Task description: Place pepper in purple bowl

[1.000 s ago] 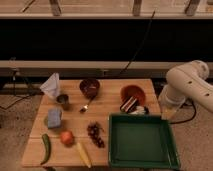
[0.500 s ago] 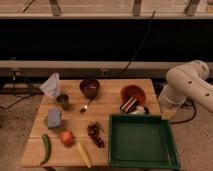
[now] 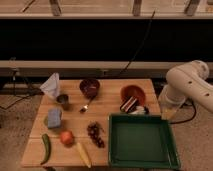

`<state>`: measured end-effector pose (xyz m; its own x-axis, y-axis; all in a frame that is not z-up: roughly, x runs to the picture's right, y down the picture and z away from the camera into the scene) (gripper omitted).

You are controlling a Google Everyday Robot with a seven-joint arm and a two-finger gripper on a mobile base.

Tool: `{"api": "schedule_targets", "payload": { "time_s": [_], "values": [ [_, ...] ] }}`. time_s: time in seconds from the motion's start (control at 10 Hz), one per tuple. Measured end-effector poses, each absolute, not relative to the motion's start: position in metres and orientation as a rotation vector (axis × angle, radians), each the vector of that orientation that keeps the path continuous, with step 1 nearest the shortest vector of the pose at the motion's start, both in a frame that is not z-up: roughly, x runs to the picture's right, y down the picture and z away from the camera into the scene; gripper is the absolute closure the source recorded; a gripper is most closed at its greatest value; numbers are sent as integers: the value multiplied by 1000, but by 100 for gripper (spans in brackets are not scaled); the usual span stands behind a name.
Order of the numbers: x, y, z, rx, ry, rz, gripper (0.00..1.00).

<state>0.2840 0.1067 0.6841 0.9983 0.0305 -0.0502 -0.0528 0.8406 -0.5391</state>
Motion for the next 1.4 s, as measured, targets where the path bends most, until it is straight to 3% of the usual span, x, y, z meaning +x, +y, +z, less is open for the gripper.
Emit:
{"api": "schedule_targets", "payload": {
  "time_s": [1.0, 1.4],
  "values": [
    [283, 106, 684, -570, 43, 42, 35],
    [255, 133, 674, -529, -32, -2, 35]
  ]
}}
